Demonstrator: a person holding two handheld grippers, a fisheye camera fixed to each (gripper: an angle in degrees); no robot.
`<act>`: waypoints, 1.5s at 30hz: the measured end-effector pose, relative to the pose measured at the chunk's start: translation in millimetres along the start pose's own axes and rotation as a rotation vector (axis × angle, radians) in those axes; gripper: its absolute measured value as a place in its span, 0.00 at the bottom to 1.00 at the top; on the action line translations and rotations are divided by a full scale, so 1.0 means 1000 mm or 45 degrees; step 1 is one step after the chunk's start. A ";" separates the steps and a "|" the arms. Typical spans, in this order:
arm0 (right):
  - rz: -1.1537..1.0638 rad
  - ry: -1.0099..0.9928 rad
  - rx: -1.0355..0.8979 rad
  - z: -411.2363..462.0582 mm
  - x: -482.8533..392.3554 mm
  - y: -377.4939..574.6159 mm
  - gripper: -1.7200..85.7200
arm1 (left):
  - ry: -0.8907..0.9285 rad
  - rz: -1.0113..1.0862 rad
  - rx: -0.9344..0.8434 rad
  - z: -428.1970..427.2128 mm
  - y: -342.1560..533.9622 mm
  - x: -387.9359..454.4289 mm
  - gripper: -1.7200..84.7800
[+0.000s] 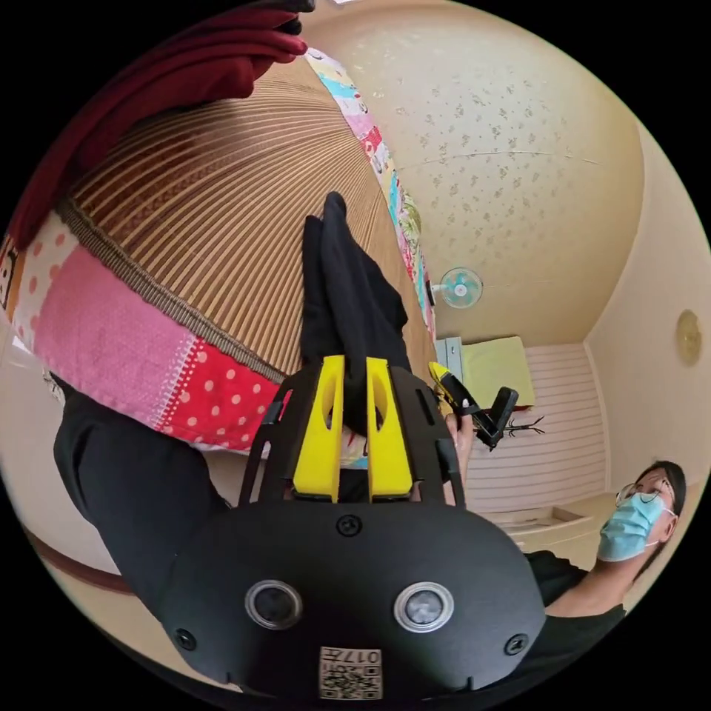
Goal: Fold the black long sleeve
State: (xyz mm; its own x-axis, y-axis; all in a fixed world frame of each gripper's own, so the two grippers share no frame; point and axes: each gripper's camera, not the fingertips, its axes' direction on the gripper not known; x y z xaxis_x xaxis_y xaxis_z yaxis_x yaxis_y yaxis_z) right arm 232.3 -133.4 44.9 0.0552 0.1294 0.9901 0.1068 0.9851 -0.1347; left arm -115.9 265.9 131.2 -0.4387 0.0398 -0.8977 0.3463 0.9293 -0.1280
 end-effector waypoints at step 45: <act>0.828 -1.211 0.476 -0.088 0.115 0.258 0.24 | 0.162 0.578 -0.650 0.210 0.207 0.126 0.09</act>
State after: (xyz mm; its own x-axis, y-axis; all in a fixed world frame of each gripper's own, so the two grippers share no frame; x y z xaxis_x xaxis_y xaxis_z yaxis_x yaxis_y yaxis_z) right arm 353.6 125.6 120.6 -0.7768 0.4891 0.3968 0.0282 0.6564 -0.7538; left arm 74.4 386.2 -97.1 -0.4476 0.4790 -0.7551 0.0986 0.8657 0.4907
